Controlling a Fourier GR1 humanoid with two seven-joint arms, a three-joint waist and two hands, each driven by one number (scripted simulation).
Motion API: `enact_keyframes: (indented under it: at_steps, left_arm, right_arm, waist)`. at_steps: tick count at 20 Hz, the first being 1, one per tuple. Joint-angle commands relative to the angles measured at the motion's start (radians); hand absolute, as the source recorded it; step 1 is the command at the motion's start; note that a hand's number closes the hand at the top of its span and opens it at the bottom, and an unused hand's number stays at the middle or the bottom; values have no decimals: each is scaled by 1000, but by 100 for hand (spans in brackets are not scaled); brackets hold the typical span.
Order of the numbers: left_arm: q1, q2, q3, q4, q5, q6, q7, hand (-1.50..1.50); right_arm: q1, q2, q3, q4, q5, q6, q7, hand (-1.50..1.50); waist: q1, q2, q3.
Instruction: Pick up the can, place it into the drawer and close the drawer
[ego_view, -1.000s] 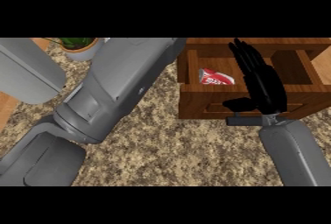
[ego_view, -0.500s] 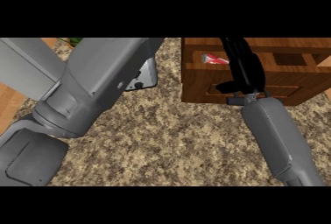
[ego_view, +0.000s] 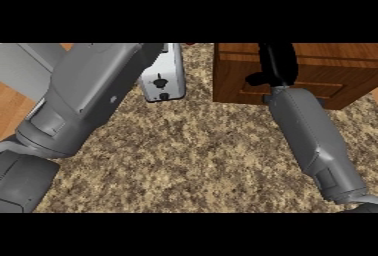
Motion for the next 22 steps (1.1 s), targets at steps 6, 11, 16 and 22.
enact_keyframes:
  at_steps: [6,11,16,22]
  left_arm:
    - [69,67,-8,-130,-10,-29,65,-150]
    - [118,85,-19,-195,-16,-32,87,-150]
    - [218,131,-24,-288,-13,-64,78,-150]
    - [225,165,-20,-354,-15,-49,137,-150]
  right_arm:
    - [-191,-33,-69,231,17,-103,-8,-150]
    - [-245,-15,-94,272,-10,-115,-45,-150]
    - [-273,1,-156,255,-91,-89,-115,-150]
    - [-325,13,-201,280,-130,-59,-156,-150]
  waist:
    - [41,11,0]
    - [47,17,1]
    - [57,9,1]
    - [41,7,1]
